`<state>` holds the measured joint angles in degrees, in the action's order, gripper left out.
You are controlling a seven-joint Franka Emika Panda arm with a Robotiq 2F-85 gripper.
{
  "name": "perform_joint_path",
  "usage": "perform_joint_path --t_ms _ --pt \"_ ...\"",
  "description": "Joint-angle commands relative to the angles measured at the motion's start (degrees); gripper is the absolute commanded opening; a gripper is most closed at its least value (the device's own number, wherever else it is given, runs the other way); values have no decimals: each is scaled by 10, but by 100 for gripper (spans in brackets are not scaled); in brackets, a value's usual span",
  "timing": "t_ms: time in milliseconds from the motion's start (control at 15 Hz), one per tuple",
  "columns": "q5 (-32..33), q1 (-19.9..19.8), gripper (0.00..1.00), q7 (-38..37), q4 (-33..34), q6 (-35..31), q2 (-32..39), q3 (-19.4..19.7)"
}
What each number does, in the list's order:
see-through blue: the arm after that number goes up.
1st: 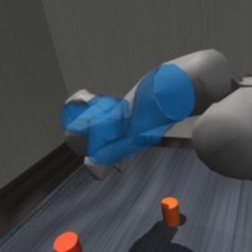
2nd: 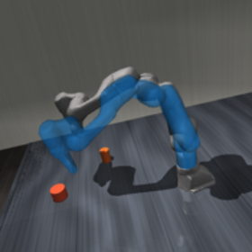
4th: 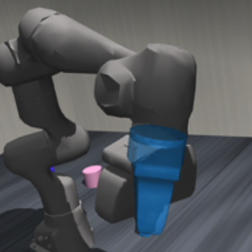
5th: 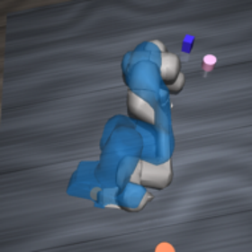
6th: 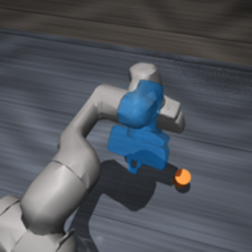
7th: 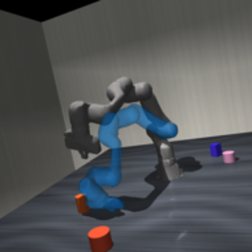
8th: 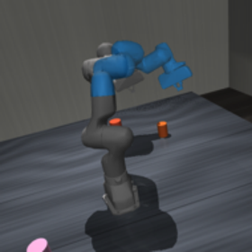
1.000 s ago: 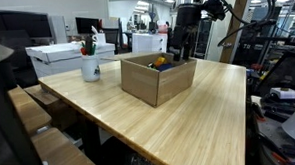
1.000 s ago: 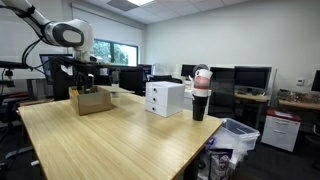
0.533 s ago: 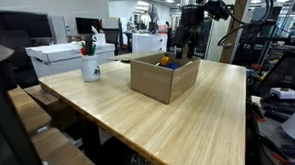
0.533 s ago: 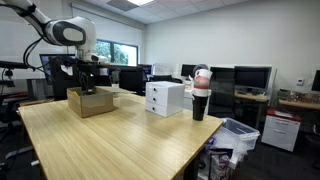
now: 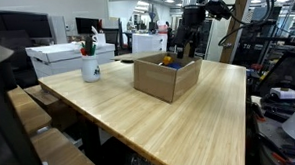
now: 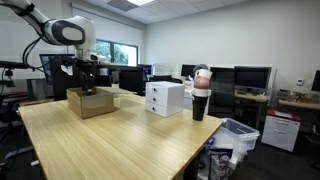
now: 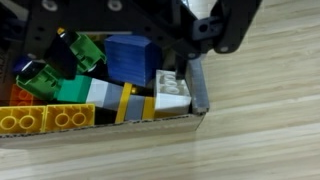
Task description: Take everything out of the box
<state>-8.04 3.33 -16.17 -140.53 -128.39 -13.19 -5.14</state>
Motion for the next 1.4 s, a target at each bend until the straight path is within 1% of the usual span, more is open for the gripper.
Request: perform_joint_path --t_ms 0,267,400,533,1000,1333 --pt "-7 14 100 6 4 -4 -9 -13" --pt "-20 39 100 10 20 -6 0 -30" --pt "-22 59 100 3 29 -12 10 -49" --pt "-19 67 100 0 29 -22 15 -60" --pt "-10 93 100 -3 48 -71 54 -93" --pt "0 98 100 -6 57 -66 72 -98"
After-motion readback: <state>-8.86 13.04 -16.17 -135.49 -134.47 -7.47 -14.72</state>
